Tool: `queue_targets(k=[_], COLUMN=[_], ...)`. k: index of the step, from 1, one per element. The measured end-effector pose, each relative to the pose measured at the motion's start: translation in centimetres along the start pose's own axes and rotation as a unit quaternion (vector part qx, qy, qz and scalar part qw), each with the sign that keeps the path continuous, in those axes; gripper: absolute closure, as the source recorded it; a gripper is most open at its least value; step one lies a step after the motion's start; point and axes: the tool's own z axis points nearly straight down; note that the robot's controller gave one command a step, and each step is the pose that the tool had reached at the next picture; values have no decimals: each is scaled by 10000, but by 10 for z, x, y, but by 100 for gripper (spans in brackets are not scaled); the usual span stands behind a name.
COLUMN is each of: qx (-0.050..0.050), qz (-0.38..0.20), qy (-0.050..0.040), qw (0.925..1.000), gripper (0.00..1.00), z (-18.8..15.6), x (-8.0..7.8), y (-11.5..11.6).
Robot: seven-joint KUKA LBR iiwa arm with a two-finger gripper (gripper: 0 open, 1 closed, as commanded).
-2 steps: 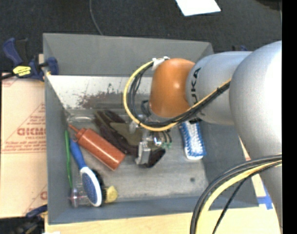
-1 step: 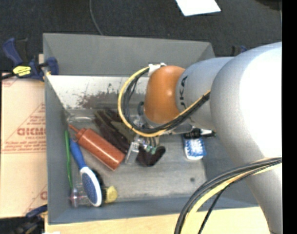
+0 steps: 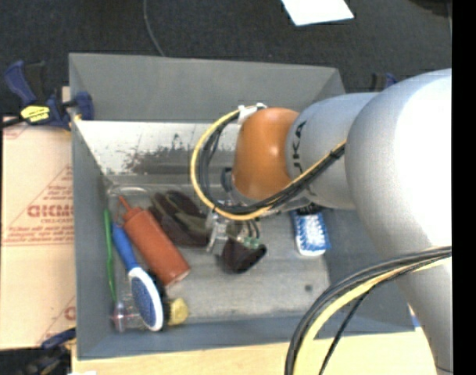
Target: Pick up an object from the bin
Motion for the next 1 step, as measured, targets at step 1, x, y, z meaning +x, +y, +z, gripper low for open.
queue_targets(k=[1], qx=[0], qz=[-3], qy=[0], qw=[10000], gripper=[100], z=[0], x=[0], y=[0])
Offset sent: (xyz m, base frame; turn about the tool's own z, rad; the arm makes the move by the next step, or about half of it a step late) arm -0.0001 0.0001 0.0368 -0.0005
